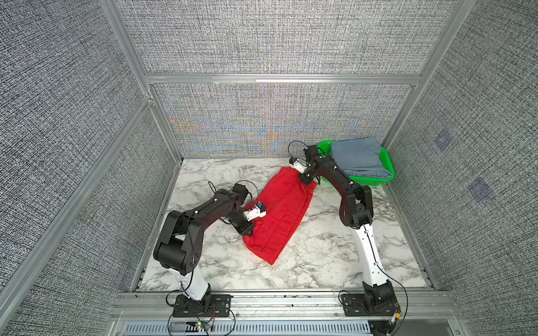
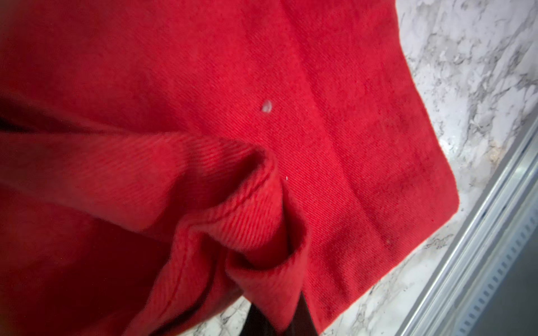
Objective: Roll up the long pants
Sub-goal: Adjust the long pant at the center of the board.
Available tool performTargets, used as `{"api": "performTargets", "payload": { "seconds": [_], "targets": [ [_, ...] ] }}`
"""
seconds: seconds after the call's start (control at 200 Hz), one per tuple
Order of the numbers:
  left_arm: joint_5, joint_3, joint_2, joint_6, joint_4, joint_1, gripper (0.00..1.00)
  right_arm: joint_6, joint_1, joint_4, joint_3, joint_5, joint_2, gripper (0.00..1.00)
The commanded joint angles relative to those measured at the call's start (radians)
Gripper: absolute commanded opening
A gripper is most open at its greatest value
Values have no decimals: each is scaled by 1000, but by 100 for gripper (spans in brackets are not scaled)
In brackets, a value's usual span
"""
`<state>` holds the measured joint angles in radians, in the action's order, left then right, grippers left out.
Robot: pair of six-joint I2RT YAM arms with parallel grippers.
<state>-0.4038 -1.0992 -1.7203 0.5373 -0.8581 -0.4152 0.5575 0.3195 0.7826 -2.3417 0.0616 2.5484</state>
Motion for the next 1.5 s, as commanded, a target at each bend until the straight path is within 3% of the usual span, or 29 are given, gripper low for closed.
{"api": "performTargets", "payload": {
  "seconds": [0.0, 0.235, 0.305, 0.345, 0.45, 0.545, 0.691, 0.841, 1.076, 1.256, 1.496],
  "targets": [
    [-23, 23, 4, -15, 1, -5, 2, -63, 6, -78, 1, 8, 1, 7],
    [-49, 76, 65, -40, 30, -5, 2, -108, 13, -183, 21, -9, 2, 7],
    [-34, 87, 92, -47, 41, -5, 7, -118, 16, -203, 18, -19, 9, 9],
    [-12, 96, 111, -59, 58, -4, 18, -126, 19, -212, 16, -28, 13, 19],
    [59, 125, 164, -88, 123, 3, 62, -141, 23, -213, 23, -44, 4, 63],
    [91, 121, 190, -105, 153, 25, 99, -139, 23, -219, 72, -46, -43, 73],
    [121, 54, 211, -127, 151, 90, 99, -134, 23, -244, 183, -37, -167, 75],
    [208, -34, 209, -144, 133, 159, 99, -112, 39, -223, 300, 58, -322, 75],
    [271, -73, 137, -141, 88, 195, 99, -11, 158, -59, 535, 219, -478, 75],
    [243, -22, 116, -103, 129, 197, 99, -11, 233, -64, 718, 232, -547, 75],
    [207, -41, 93, -110, 143, 201, 99, -118, 171, -141, 779, 145, -530, 75]
  ]
}}
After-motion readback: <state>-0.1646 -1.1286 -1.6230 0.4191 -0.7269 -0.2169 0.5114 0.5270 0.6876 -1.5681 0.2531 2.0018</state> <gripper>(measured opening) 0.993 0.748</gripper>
